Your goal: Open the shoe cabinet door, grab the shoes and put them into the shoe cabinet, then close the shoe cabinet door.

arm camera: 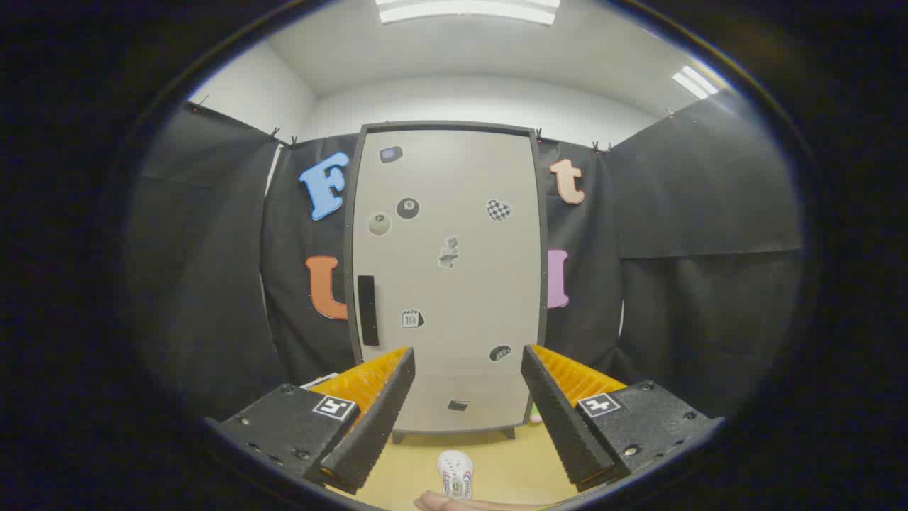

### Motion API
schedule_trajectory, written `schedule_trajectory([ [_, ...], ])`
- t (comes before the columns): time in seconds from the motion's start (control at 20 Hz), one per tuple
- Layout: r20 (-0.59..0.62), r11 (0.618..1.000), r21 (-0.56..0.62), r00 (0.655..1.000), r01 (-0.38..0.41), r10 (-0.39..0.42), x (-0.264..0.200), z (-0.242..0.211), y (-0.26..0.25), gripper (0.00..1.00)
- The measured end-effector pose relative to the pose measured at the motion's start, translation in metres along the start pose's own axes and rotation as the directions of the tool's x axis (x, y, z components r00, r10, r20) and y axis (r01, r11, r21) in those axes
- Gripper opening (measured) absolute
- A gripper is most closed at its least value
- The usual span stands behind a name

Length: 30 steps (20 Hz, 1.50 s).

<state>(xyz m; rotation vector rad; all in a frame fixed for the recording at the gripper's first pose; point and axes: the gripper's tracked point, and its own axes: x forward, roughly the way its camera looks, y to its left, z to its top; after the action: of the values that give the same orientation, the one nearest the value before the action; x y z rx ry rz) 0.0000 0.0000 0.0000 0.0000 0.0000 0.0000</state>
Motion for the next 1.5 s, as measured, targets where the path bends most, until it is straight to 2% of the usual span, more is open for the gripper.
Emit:
schedule_trajectory([
  [0.15, -0.017, 1.000, -0.001, 1.000, -0.022, 0.022, -0.002, -0.003, 0.004, 0.99],
  [0.4, -0.010, 1.000, -0.002, 1.000, -0.010, 0.010, -0.001, 0.001, 0.003, 0.99],
  [0.75, 0.030, 1.000, 0.010, 0.999, -0.028, 0.028, 0.012, 0.006, 0.012, 0.99],
  [0.95, 0.098, 0.985, 0.034, 0.982, -0.167, 0.163, 0.046, 0.016, 0.052, 0.99],
  [1.2, 0.098, 0.983, -0.049, 0.978, -0.179, 0.183, 0.104, 0.009, 0.083, 0.99],
  [1.3, 0.066, 0.973, -0.027, 0.971, -0.230, 0.231, 0.122, -0.002, 0.108, 0.99],
  [1.5, 0.021, 0.968, -0.021, 0.968, -0.250, 0.250, 0.158, -0.016, 0.138, 0.99],
])
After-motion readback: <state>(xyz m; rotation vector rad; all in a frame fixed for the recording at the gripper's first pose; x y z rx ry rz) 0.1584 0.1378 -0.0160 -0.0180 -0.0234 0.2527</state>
